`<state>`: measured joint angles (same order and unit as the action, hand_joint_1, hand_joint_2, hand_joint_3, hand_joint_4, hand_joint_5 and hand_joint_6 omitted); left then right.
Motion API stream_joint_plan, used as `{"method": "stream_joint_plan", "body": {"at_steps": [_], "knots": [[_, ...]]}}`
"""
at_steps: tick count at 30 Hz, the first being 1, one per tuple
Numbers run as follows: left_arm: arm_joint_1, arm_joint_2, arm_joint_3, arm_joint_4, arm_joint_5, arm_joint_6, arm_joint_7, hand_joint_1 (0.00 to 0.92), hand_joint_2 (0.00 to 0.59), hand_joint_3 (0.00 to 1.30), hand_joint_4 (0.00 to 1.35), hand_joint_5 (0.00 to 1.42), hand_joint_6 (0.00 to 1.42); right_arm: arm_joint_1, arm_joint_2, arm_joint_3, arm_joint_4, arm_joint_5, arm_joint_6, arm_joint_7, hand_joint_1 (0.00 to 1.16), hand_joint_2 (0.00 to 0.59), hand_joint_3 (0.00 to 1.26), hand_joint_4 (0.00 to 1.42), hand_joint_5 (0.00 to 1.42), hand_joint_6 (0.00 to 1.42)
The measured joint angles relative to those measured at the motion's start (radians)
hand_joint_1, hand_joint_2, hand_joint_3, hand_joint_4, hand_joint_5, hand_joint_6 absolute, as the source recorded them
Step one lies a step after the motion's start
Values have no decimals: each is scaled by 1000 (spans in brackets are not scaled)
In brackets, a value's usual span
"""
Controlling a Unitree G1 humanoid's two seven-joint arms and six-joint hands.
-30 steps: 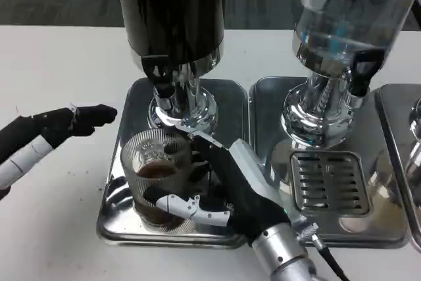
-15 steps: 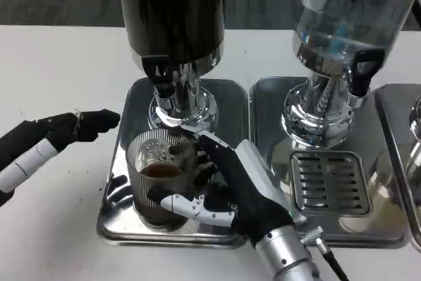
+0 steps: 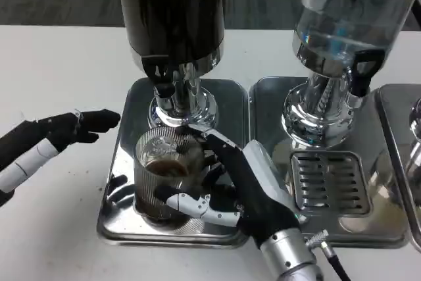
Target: Grasp the cup under the faucet to collect the drink, then remove the cup.
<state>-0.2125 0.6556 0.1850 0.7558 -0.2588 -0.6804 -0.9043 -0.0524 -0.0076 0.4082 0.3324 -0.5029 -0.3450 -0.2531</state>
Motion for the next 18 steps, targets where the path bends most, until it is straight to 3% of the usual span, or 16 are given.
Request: {"method": "stream_joint_plan", "body": {"at_steps": [18], "knots": [[0, 0, 0, 0, 0, 0, -1, 0, 110, 269, 195, 147, 175, 28, -4, -7, -25, -20, 0, -20, 640, 234, 357, 483, 631, 803]]}}
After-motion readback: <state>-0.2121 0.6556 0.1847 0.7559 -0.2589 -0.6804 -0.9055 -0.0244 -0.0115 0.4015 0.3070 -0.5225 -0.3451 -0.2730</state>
